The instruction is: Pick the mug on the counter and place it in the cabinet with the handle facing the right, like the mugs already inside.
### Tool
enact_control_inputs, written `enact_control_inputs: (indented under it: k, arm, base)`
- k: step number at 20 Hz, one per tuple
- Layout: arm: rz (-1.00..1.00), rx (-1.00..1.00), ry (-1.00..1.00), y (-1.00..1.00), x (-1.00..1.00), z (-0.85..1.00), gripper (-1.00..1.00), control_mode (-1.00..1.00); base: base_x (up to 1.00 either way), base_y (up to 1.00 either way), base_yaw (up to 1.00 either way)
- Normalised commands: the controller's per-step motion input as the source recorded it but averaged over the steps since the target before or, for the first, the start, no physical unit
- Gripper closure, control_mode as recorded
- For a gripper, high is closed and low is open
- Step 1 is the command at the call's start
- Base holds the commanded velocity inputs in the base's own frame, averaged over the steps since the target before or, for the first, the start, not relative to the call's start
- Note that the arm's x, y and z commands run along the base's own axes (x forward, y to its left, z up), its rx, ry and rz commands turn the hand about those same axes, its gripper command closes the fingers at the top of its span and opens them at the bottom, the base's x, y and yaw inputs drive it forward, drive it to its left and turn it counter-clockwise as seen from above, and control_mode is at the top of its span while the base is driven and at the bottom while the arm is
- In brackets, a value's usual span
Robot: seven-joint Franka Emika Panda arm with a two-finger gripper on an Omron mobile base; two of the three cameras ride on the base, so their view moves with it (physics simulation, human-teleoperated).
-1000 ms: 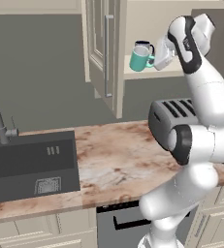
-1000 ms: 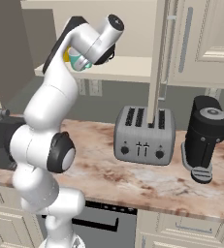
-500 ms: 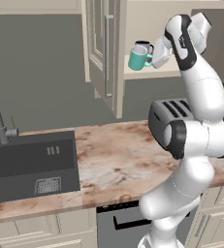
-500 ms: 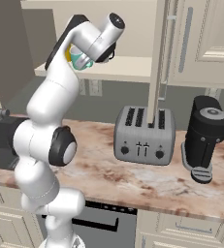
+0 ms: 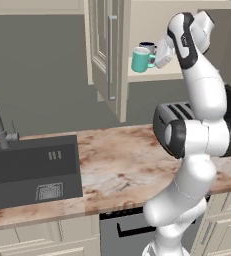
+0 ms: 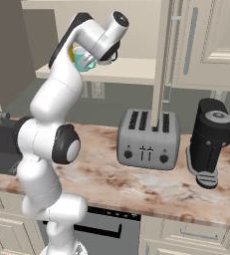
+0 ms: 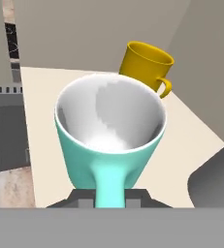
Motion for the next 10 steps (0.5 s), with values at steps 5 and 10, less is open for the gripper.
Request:
enact_control_inputs:
  k: [5,10]
  arm:
    - [0.01,0.0,0.02,0.0,0.24,-0.09,1.0,-1.0]
    - [0.01,0.0,0.0,0.0,0.2,-0.1,1.0,-1.0]
  base:
    - [0.0,0.0,0.0]
    - [0.0,0.0,0.0]
